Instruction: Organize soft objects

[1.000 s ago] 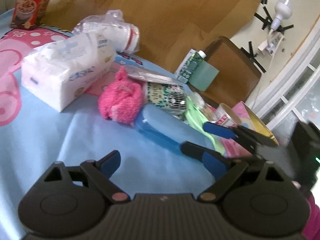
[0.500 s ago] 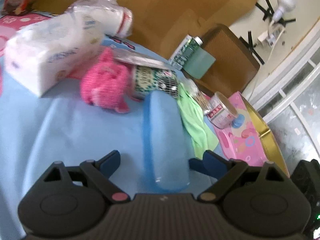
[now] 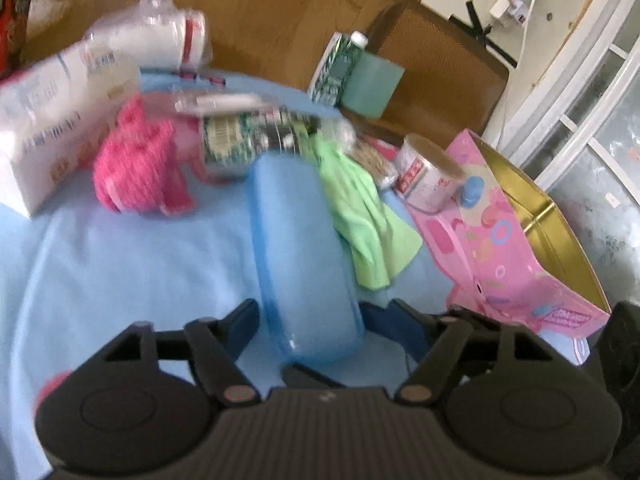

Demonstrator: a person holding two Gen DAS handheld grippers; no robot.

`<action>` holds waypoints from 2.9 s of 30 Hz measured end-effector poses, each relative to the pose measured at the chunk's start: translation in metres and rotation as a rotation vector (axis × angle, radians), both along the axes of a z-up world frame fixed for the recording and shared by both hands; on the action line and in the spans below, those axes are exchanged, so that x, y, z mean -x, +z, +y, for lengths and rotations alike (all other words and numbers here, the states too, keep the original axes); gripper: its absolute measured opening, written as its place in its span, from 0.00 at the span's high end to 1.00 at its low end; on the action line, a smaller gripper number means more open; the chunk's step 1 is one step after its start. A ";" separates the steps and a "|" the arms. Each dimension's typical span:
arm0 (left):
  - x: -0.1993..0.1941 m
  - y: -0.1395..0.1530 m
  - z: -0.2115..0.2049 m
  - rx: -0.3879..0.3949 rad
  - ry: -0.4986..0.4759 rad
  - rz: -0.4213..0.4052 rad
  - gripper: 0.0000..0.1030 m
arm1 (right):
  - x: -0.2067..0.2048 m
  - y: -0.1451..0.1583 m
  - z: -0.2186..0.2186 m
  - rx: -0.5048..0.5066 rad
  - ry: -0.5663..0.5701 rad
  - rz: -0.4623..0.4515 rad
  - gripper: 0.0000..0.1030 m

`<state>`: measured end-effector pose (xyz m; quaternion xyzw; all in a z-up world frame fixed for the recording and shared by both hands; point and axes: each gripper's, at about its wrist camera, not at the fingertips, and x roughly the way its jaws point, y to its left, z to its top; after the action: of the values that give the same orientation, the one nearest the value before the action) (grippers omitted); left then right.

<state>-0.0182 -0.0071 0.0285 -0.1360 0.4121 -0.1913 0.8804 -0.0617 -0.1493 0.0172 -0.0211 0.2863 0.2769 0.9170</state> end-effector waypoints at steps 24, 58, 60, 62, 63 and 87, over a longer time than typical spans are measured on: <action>-0.024 0.078 -0.156 0.001 -0.316 -0.217 0.41 | 0.041 0.042 -0.090 0.025 -0.405 -0.380 0.37; 0.027 0.008 0.148 0.081 0.299 -0.199 0.24 | -0.182 0.038 0.016 -0.100 -0.171 0.122 0.26; 0.027 0.004 0.150 0.094 0.302 -0.195 0.24 | -0.194 0.029 0.019 -0.109 -0.159 0.190 0.71; 0.028 0.001 0.151 0.100 0.291 -0.190 0.24 | -0.187 0.032 0.022 -0.106 -0.104 0.213 0.76; 0.027 0.000 0.152 0.096 0.286 -0.187 0.24 | -0.178 0.033 0.021 -0.112 -0.097 0.203 0.77; 0.030 -0.003 -0.014 0.002 -0.106 -0.073 0.15 | 0.055 -0.016 -0.046 0.020 -0.060 -0.012 0.23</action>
<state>-0.0483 -0.0206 0.0250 -0.1080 0.3861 -0.2430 0.8833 -0.1165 -0.1957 0.0011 -0.0233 0.2842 0.2464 0.9263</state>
